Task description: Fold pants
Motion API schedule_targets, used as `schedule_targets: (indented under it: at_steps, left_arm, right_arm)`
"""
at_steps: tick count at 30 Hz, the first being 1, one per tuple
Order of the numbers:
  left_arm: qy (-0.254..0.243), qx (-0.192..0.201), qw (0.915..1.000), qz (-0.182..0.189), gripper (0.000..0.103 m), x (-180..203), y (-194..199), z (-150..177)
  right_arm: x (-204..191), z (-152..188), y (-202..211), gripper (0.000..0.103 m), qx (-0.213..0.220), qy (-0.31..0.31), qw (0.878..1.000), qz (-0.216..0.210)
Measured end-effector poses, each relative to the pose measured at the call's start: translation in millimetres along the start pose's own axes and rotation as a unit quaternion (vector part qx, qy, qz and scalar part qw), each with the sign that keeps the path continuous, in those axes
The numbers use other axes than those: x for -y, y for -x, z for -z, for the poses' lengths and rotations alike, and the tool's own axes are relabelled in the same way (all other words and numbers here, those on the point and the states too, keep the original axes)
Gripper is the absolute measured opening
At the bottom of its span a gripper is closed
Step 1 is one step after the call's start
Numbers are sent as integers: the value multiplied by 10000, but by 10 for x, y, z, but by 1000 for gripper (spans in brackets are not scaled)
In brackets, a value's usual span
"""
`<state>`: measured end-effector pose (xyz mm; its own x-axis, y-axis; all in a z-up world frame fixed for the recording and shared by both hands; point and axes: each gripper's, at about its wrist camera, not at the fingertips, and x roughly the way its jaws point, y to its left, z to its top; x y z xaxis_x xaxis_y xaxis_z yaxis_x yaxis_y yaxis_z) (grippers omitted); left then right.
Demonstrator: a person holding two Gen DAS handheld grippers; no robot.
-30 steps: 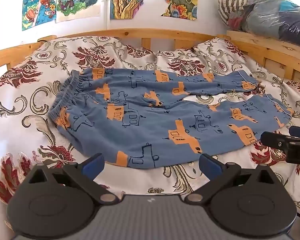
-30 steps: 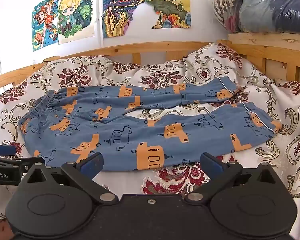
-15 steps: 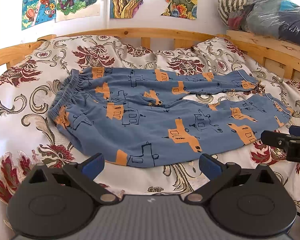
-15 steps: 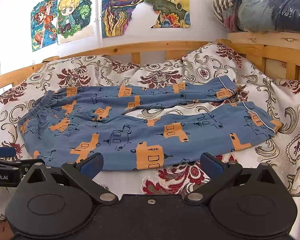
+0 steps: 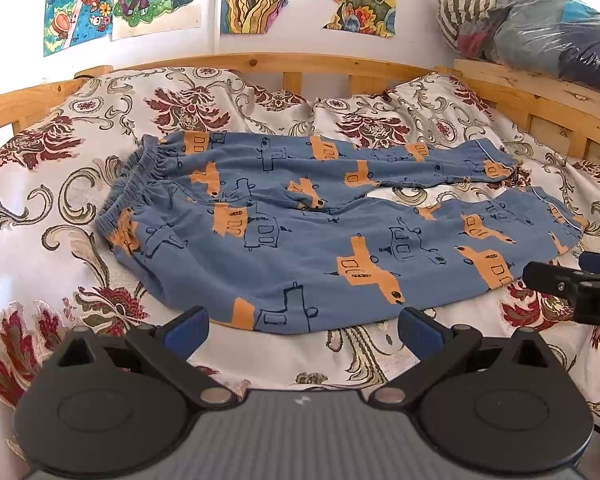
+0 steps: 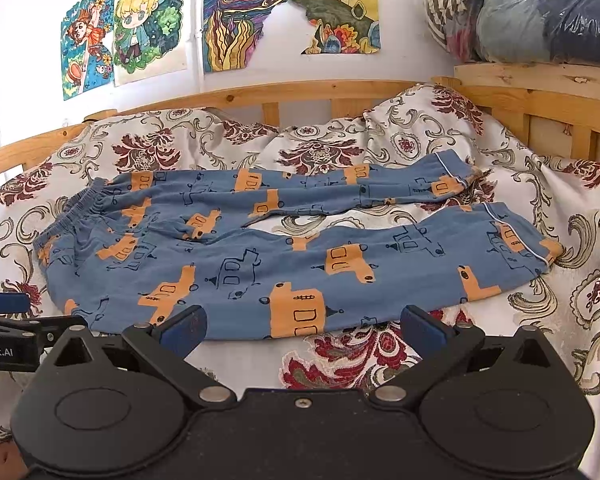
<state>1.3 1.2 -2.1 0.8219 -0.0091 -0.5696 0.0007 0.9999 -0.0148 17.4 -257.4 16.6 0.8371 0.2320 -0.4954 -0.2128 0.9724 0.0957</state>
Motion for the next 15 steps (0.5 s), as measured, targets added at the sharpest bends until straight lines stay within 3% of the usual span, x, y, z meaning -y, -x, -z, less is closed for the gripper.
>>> schedule_targets:
  at_steps: [11,15]
  left_arm:
    - [80,-114,9999,-72,103,-99,-66,-135]
    - [81,-179,9996,-187,103,-183,-116,-293]
  right_arm:
    - [60,-151,-82,102,-151,-41,9999,3]
    - [99,-294,-125,102,-190,-88,9996,-201]
